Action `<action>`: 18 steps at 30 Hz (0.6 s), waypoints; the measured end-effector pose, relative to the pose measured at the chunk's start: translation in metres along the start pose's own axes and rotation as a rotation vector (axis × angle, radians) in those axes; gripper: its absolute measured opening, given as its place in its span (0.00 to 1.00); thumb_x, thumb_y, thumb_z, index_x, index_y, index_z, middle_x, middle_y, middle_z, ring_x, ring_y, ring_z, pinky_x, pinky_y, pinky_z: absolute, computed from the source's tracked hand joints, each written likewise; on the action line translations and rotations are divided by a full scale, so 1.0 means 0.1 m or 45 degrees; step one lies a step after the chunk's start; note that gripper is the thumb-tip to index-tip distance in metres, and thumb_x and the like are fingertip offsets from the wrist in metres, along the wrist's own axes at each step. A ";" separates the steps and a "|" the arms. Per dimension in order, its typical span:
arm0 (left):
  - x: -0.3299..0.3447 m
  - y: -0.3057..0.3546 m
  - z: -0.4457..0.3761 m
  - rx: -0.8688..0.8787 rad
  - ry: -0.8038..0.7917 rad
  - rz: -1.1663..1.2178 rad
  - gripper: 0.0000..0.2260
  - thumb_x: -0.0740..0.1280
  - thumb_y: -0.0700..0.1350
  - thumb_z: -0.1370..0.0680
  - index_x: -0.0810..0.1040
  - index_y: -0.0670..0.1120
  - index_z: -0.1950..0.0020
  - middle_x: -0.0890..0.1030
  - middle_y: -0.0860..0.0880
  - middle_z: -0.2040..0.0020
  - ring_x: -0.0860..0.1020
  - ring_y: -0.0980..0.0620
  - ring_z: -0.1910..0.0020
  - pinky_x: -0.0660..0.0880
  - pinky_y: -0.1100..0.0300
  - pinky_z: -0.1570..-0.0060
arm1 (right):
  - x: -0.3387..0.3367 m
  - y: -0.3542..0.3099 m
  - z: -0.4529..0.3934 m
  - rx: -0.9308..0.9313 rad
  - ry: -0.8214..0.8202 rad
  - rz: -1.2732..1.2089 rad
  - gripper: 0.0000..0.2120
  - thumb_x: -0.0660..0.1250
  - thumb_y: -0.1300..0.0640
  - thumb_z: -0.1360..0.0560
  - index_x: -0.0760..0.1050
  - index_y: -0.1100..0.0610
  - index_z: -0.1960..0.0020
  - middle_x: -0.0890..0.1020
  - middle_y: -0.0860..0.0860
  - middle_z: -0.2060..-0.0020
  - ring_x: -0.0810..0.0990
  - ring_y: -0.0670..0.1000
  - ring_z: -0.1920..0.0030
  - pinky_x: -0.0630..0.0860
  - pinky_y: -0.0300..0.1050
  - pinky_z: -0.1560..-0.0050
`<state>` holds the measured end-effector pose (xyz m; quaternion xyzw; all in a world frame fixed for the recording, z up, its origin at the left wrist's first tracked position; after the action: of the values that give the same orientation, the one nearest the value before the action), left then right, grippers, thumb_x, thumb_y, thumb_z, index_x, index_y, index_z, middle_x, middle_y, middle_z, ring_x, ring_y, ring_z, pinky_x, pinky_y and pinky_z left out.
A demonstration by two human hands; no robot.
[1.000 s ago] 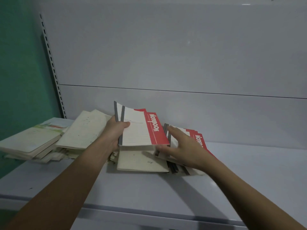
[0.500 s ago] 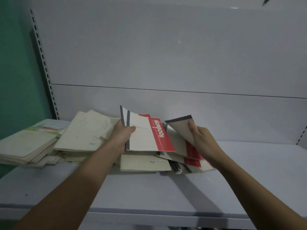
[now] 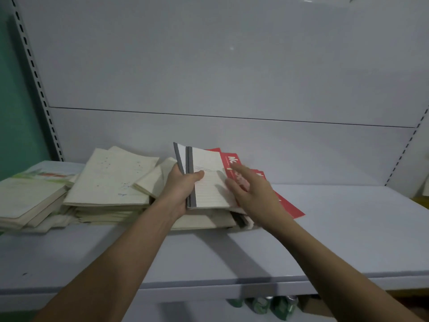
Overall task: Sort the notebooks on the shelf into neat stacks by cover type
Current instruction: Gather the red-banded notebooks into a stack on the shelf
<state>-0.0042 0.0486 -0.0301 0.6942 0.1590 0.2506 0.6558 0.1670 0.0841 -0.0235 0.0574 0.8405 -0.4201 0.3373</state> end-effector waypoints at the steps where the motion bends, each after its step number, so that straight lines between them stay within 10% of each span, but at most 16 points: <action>1: 0.04 0.02 0.00 0.008 -0.001 0.007 0.12 0.66 0.35 0.22 0.75 0.45 0.39 0.83 0.46 0.48 0.83 0.48 0.52 0.80 0.55 0.59 | -0.09 0.03 -0.02 0.066 0.125 0.041 0.22 0.62 0.47 0.20 0.66 0.51 0.27 0.72 0.43 0.34 0.71 0.46 0.35 0.70 0.42 0.40; 5: 0.33 0.08 0.04 0.034 -0.010 -0.008 0.19 0.69 0.39 0.24 0.71 0.43 0.34 0.82 0.45 0.44 0.83 0.46 0.49 0.82 0.52 0.56 | -0.46 0.22 0.00 0.494 0.064 -0.390 0.31 0.64 0.51 0.21 0.55 0.55 0.23 0.74 0.50 0.36 0.79 0.51 0.43 0.79 0.48 0.46; 8: 0.74 0.03 0.15 0.028 -0.011 -0.031 0.20 0.71 0.41 0.24 0.69 0.43 0.35 0.81 0.44 0.43 0.82 0.46 0.49 0.81 0.46 0.51 | -0.76 0.40 0.18 0.606 0.060 -0.720 0.20 0.64 0.58 0.20 0.66 0.58 0.30 0.81 0.50 0.49 0.84 0.51 0.52 0.82 0.48 0.52; 18: 2.78 -0.39 0.95 -0.121 -0.170 0.046 0.17 0.65 0.38 0.23 0.65 0.45 0.36 0.80 0.45 0.45 0.80 0.46 0.49 0.79 0.50 0.54 | -2.28 1.63 1.07 0.625 0.242 -0.678 0.14 0.63 0.58 0.20 0.71 0.54 0.35 0.83 0.48 0.50 0.85 0.48 0.55 0.81 0.43 0.57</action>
<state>0.2823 0.1263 -0.0314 0.6802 0.0903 0.2230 0.6924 0.4588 0.1516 -0.0369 -0.0452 0.7279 -0.6748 0.1128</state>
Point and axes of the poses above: each hand's wrist, its own z-axis away from the middle knuckle, its own x-axis out of the palm, y = z × x, the point moved 1 cm from there along -z, towards the middle knuckle
